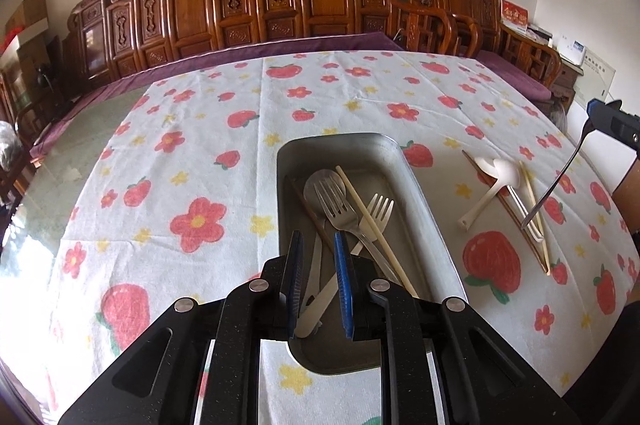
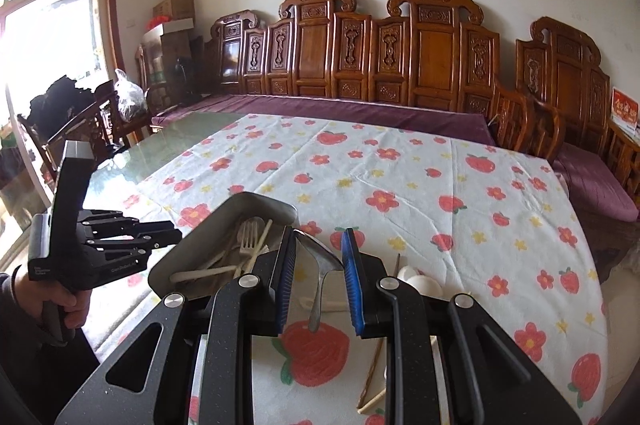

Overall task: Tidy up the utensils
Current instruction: 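Lower the metal spoon into the tray and open the right tool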

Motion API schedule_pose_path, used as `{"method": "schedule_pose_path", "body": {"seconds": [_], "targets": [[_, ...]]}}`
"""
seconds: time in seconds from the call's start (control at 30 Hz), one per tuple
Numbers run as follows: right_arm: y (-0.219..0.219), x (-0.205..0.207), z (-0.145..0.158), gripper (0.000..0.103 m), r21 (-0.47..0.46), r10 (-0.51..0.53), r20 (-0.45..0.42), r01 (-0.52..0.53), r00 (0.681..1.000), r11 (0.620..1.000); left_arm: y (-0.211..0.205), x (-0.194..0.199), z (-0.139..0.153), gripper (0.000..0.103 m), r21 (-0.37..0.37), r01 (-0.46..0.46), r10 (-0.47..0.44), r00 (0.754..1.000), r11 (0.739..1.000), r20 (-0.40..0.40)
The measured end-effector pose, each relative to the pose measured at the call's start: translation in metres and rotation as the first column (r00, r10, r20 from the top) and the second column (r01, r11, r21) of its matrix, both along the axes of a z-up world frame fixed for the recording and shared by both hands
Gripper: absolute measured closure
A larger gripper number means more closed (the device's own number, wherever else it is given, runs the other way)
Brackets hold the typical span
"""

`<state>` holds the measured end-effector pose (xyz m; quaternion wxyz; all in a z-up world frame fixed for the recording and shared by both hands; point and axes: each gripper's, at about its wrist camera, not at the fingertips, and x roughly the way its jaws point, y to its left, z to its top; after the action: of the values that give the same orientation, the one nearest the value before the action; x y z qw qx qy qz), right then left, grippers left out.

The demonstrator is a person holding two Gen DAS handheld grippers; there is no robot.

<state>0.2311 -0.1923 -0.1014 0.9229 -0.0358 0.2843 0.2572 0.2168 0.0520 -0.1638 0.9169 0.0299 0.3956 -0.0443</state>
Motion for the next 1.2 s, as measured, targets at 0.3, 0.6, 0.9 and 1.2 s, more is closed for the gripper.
{"method": "schedule_pose_path", "body": {"seconds": [0.3, 0.6, 0.9, 1.2], "targets": [[0.056, 0.008, 0.029, 0.077, -0.004, 0.07, 0.019, -0.07, 0.997, 0.998, 0.031, -0.003, 0.013, 0.088, -0.031, -0.047, 0.048, 0.999, 0.998, 0.025], [0.12, 0.013, 0.004, 0.077, -0.028, 0.149, -0.06, -0.151, 0.987, 0.988, 0.062, -0.002, 0.023, 0.088, -0.078, -0.101, 0.105, 0.993, 0.992, 0.045], [0.142, 0.018, -0.038, 0.077, -0.033, 0.173, -0.177, -0.182, 0.969, 0.983, 0.072, -0.003, 0.029, 0.089, -0.1, -0.119, 0.125, 0.99, 0.988, 0.057], [0.14, 0.047, -0.058, 0.098, -0.042, 0.132, -0.263, -0.148, 0.956, 0.988, 0.067, -0.002, 0.028, 0.088, -0.096, -0.109, 0.115, 0.992, 0.989, 0.056]]}}
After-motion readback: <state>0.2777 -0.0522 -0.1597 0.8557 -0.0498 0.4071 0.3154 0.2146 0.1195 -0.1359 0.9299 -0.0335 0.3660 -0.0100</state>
